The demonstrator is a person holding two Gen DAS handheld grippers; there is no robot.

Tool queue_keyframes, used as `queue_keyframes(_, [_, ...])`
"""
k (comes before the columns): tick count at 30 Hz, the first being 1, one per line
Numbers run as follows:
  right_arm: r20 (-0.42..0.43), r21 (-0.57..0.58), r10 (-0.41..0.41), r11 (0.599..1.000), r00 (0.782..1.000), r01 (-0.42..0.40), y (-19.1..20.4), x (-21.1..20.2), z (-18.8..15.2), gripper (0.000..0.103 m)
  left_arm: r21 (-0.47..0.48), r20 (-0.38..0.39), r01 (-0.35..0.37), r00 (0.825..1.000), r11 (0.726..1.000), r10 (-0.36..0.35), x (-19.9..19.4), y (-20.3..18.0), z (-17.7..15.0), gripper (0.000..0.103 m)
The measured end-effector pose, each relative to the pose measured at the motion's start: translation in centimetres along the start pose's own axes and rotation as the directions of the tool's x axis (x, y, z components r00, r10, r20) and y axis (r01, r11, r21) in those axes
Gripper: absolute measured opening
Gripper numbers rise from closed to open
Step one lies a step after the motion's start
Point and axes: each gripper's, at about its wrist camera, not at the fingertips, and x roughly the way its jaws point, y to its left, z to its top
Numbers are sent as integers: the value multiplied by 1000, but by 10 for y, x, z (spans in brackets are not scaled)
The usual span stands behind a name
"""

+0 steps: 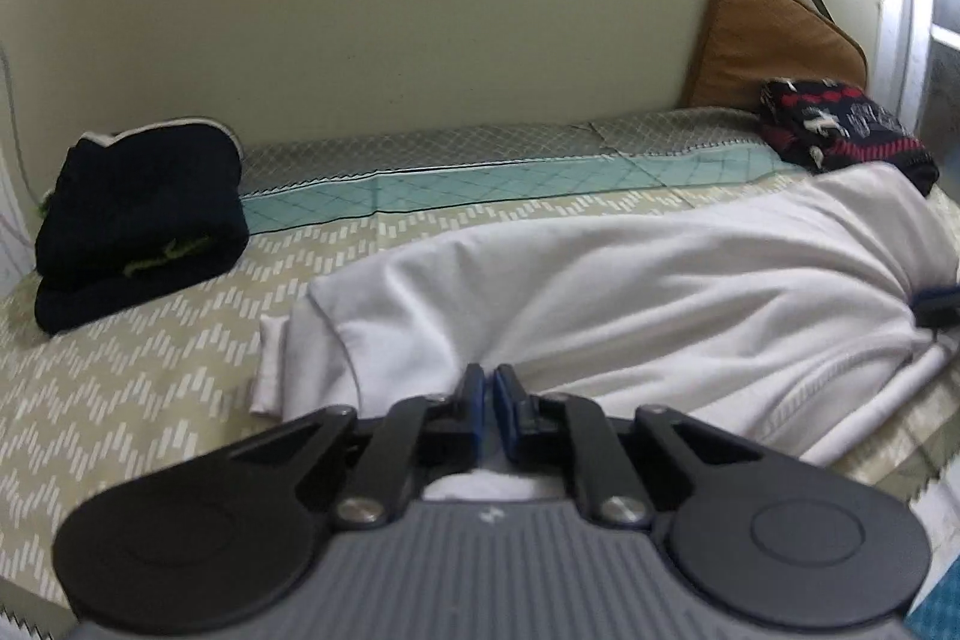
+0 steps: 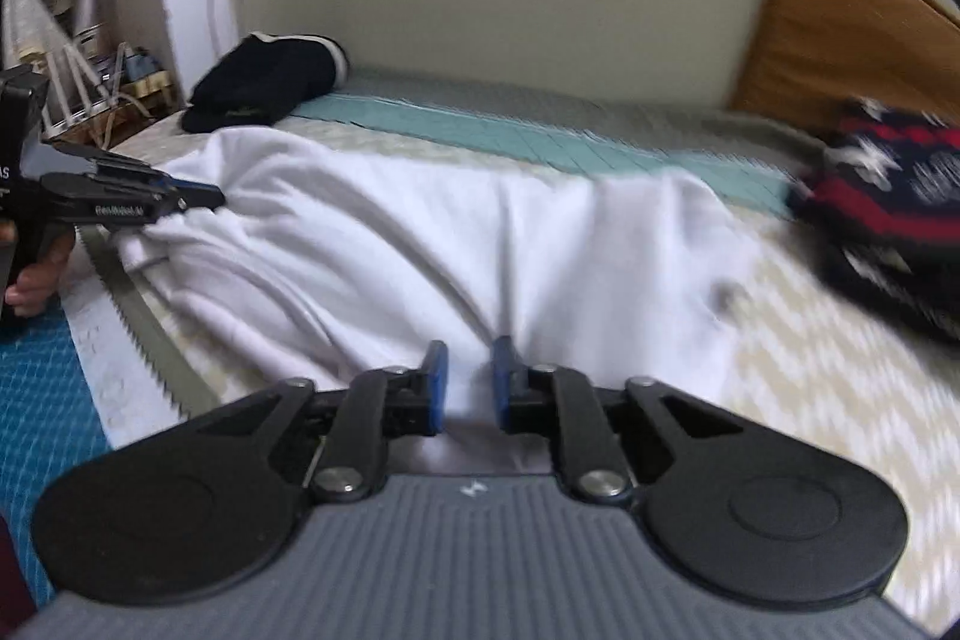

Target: Fold small clothes

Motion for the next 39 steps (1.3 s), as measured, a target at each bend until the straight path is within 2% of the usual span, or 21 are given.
queue_keyframes(2, [42,74,8,997,999,-11,-7,-18,-4,25,-54,22,0,1000,999,1,-10,2,3,12])
queue_keyframes(4, [137,168,6,985,991,-29,-19,-42,-5,49,-102,55,28,998,994,-22,-19,2,8,13])
queue_keyframes(6, [216,292,-27,956,976,-38,-38,-59,-7,62,-138,100,86,992,987,-72,-28,1,18,13])
queue_keyframes(8, [240,413,-42,909,970,-63,-57,-58,-8,69,-154,140,161,980,975,-140,-34,-2,28,13])
queue_keyframes(10, [199,519,-55,853,978,-58,-74,-46,-11,73,-155,149,236,965,959,-214,-31,-11,37,13])
queue_keyframes(14, [91,637,-3,769,996,-56,-89,-11,-19,73,-154,100,337,941,929,-324,-6,-32,44,13])
queue_keyframes(16, [99,633,8,771,995,-69,-85,-6,-17,70,-146,65,374,927,916,-368,9,-44,43,13])
queue_keyframes(17, [89,631,19,773,996,-71,-82,-5,-14,63,-144,46,382,924,913,-379,16,-49,42,13])
queue_keyframes(18, [76,640,38,765,996,-78,-80,1,-14,45,-145,22,382,924,913,-383,25,-53,40,13])
queue_keyframes(19, [72,651,41,755,997,-78,-78,5,-15,37,-150,-3,376,925,914,-381,34,-57,36,13])
queue_keyframes(21, [72,663,57,743,996,-90,-77,8,-13,27,-134,-10,354,933,926,-359,45,-63,31,13])
queue_keyframes(23, [106,668,79,733,991,-130,-71,1,-5,24,-94,9,335,942,937,-336,44,-68,28,13])
queue_keyframes(24, [129,653,94,741,987,-156,-65,-4,3,23,-85,3,326,945,942,-327,43,-72,29,13])
queue_keyframes(26, [171,585,133,784,976,-209,-44,-12,26,23,-75,-3,317,948,945,-318,41,-74,29,13])
queue_keyframes(29, [188,451,187,856,964,-254,-3,-12,63,22,-124,2,347,937,930,-349,29,-59,31,17])
queue_keyframes(31, [168,370,230,887,959,-277,25,-3,84,22,-184,71,367,930,912,-360,9,-34,29,23])
queue_keyframes(35, [93,243,312,914,945,-326,78,33,115,20,-328,216,317,942,890,-256,-40,35,14,31])
queue_keyframes(39, [-1,152,400,906,916,-395,135,76,131,18,-477,250,226,961,849,-116,-74,98,-11,31])
